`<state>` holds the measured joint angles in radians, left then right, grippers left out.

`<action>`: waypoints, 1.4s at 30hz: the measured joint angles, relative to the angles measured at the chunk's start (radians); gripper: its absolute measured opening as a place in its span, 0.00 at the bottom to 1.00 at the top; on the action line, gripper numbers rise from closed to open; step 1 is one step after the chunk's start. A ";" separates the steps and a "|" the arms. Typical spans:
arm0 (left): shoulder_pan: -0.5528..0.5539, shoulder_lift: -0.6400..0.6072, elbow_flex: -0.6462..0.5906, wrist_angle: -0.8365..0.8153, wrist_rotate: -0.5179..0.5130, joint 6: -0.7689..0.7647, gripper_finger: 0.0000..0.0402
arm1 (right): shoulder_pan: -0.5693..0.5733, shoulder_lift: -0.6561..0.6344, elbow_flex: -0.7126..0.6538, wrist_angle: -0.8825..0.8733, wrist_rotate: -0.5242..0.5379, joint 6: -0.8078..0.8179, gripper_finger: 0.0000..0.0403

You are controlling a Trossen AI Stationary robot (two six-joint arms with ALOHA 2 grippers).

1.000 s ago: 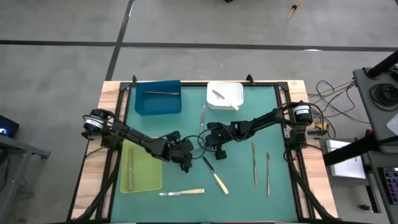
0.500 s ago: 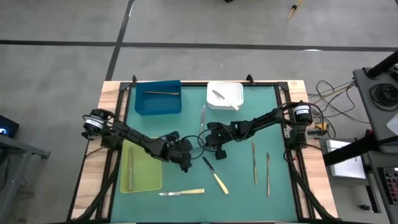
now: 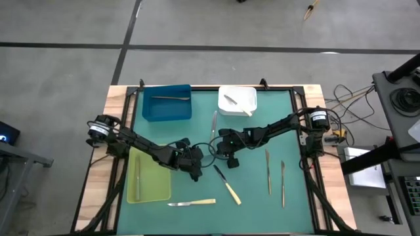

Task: Sort silverware by color (type)
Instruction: Put the bottom green knife into the green bin

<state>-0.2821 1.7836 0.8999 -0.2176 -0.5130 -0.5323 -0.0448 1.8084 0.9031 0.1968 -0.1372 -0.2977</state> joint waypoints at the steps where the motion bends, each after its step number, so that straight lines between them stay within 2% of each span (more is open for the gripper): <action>1: 0.001 0.000 -0.006 0.007 -0.001 0.000 0.33 | 0.000 0.000 0.000 0.000 0.002 0.000 0.02; 13: 0.005 0.000 -0.046 0.062 -0.002 -0.007 0.22 | 0.000 0.000 0.000 0.002 0.007 0.000 0.02; 16: 0.005 0.000 -0.046 0.061 -0.001 -0.009 0.17 | 0.000 0.000 0.000 0.002 0.009 -0.001 0.02; 21: 0.004 -0.002 -0.045 0.059 0.005 -0.047 0.04 | -0.002 0.000 0.001 0.007 0.019 -0.001 0.02; 28: 0.004 -0.002 -0.045 0.057 0.006 -0.072 0.03 | -0.001 0.000 0.001 0.006 0.022 0.017 0.03; 32: 0.000 -0.002 -0.045 0.058 -0.004 -0.081 0.03 | -0.001 -0.011 0.001 0.002 0.051 0.052 0.10; 42: -0.029 -0.021 -0.047 0.061 -0.017 -0.098 0.02 | -0.001 -0.062 0.000 -0.006 0.050 0.096 0.33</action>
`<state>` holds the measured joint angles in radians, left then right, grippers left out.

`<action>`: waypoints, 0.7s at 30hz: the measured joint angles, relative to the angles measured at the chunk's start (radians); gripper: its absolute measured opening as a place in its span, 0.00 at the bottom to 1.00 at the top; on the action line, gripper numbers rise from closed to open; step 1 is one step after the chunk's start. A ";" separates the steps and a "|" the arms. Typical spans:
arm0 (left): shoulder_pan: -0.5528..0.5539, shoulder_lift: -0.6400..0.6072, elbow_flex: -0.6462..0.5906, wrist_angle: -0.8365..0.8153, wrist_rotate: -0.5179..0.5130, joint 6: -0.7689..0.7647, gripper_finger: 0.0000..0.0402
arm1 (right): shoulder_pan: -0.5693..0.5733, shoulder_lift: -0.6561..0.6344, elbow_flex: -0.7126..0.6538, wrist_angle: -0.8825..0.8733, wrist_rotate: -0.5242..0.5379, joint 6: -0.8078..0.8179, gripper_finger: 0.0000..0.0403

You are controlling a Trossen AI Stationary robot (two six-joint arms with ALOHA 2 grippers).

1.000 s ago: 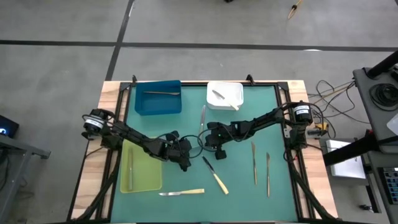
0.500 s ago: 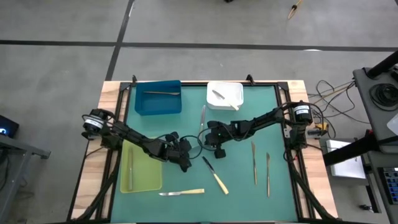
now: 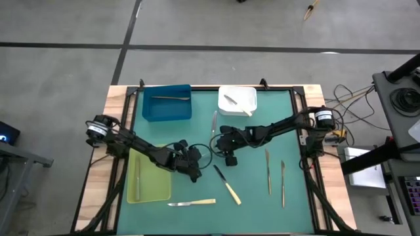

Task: Sort silverware by color (type)
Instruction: Put the bottom green knife into the green bin

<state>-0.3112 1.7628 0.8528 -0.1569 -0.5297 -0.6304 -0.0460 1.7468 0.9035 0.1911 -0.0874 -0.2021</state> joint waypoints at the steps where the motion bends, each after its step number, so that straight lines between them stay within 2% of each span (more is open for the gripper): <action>1: -0.006 -0.010 0.000 0.000 -0.005 0.000 0.02 | 0.000 -0.010 0.000 0.000 0.000 0.005 0.34; 6: -0.022 -0.073 0.000 -0.003 -0.020 -0.008 0.02 | 0.000 -0.075 0.000 -0.002 0.002 0.040 0.37; 12: -0.026 -0.173 0.000 -0.069 -0.022 -0.047 0.02 | 0.002 -0.159 -0.002 0.005 -0.011 0.106 0.36; 16: -0.034 -0.247 0.000 -0.105 -0.021 -0.127 0.02 | 0.009 -0.213 -0.013 0.063 -0.072 0.123 0.35; 21: -0.064 -0.350 0.002 -0.109 0.011 -0.224 0.02 | 0.021 -0.263 -0.021 0.122 -0.080 0.111 0.33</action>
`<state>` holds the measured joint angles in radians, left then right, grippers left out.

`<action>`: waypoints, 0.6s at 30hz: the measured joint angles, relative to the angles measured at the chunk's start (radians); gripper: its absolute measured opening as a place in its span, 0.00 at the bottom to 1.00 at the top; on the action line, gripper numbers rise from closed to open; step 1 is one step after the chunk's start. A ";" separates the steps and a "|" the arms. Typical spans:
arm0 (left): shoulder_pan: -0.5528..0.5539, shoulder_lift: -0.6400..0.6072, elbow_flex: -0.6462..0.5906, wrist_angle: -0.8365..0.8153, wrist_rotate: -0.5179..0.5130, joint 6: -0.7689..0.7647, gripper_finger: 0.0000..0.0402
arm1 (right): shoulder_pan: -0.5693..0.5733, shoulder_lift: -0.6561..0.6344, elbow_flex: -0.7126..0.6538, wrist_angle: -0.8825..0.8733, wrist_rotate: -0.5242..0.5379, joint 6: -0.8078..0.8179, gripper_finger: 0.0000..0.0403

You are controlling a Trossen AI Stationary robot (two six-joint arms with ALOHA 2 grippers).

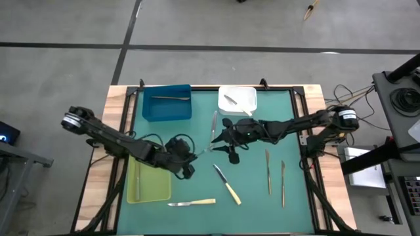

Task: Sort silverware by color (type)
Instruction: Put the bottom green knife into the green bin

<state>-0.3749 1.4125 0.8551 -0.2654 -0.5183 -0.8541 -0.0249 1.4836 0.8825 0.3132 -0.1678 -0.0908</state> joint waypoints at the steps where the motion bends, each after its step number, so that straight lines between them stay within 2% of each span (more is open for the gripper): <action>1: -0.010 -0.021 0.000 -0.008 0.005 -0.020 0.02 | 0.001 -0.007 0.000 0.009 0.000 -0.003 0.33; 5: -0.052 -0.109 0.001 -0.078 0.008 -0.123 0.02 | 0.001 -0.041 0.007 0.019 0.002 -0.020 0.33; 10: -0.130 -0.212 0.001 -0.243 0.019 -0.367 0.02 | 0.001 -0.084 0.021 0.028 0.011 -0.070 0.33; 15: -0.230 -0.263 0.001 -0.383 0.036 -0.607 0.02 | -0.003 -0.117 0.021 0.044 0.015 -0.130 0.31; 18: -0.294 -0.280 0.002 -0.447 0.052 -0.741 0.02 | -0.007 -0.122 0.021 0.071 0.054 -0.150 0.30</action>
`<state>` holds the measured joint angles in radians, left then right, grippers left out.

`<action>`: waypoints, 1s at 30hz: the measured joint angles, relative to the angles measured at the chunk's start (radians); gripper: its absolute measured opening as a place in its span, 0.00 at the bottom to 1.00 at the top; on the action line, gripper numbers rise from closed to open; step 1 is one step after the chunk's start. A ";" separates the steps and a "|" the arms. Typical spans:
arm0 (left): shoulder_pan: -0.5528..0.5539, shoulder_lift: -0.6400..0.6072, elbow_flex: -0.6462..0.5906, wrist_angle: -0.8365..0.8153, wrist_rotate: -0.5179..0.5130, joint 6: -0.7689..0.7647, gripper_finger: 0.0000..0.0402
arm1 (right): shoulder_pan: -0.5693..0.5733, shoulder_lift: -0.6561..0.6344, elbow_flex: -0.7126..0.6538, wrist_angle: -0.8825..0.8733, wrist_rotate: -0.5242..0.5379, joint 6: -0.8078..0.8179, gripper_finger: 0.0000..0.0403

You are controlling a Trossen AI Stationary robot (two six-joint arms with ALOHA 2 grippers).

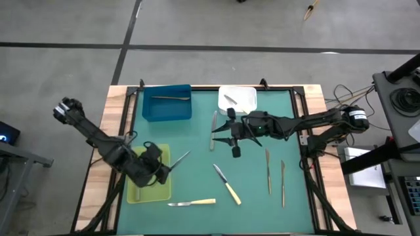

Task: Sort silverware by color (type)
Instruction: Put the bottom green knife into the green bin

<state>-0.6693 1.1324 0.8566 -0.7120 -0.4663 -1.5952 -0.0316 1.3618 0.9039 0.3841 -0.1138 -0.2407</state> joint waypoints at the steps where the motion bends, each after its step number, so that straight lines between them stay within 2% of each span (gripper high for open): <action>1: -0.017 -0.004 0.000 -0.020 0.006 -0.034 0.02 | -0.002 0.000 0.000 0.002 0.017 -0.007 0.30; 4: -0.077 -0.006 0.000 -0.057 0.008 -0.135 0.02 | -0.008 0.000 0.000 -0.005 0.064 -0.017 0.31; 8: -0.143 -0.005 0.000 -0.132 0.022 -0.262 0.02 | -0.013 0.002 0.000 -0.013 0.072 -0.032 0.30; 14: -0.215 -0.005 0.000 -0.286 0.144 -0.451 0.02 | -0.020 0.003 0.000 -0.013 0.072 -0.035 0.30; 17: -0.230 0.007 0.000 -0.354 0.204 -0.508 0.02 | -0.022 0.003 0.000 -0.013 0.073 -0.034 0.30; 23: -0.233 0.039 -0.004 -0.423 0.204 -0.599 0.02 | -0.022 0.003 0.000 -0.013 0.073 -0.045 0.28; 30: -0.233 0.124 -0.024 -0.426 0.204 -0.712 0.03 | -0.022 0.003 0.000 -0.013 0.084 -0.063 0.28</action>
<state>-0.9028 1.2566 0.8326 -1.1377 -0.2623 -2.3071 -0.0532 1.3651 0.9035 0.3710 -0.0302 -0.3037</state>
